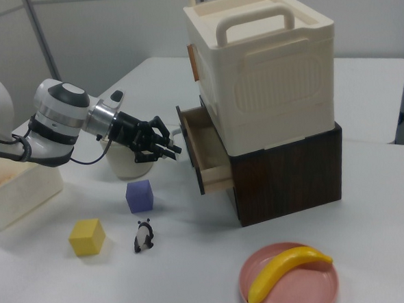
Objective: Slide the drawer open
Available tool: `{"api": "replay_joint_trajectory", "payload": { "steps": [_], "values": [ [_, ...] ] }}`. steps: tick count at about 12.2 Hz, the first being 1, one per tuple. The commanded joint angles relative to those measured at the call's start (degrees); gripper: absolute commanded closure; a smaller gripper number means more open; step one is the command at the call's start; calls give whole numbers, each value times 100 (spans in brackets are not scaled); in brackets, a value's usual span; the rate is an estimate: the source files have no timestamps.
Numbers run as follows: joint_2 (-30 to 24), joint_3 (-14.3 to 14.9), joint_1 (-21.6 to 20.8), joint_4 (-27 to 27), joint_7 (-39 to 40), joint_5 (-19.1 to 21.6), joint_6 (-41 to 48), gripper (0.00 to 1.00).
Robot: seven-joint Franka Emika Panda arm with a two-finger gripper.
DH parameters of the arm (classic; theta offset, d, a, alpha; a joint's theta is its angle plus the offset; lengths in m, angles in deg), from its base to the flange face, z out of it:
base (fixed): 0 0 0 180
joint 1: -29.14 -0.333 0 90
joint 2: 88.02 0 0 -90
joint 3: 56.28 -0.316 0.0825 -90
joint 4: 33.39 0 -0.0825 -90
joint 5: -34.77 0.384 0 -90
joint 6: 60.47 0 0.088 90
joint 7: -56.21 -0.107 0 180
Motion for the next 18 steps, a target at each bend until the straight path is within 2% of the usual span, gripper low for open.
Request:
{"api": "replay_joint_trajectory", "payload": {
  "steps": [1,4,8,13,16,17,18],
  "values": [
    [-212,-71,-168,-92,-13,44,-41,100],
    [-255,-71,-177,-92,-13,53,-41,100],
    [-396,-88,-379,-101,-4,290,81,100],
    [-405,-316,-362,-92,-13,422,283,100],
    [-379,-317,-361,-75,-22,422,301,99],
    [-370,-317,-353,-57,-22,431,301,68],
    [-361,-317,-326,-39,-13,431,301,46]
  ]
}}
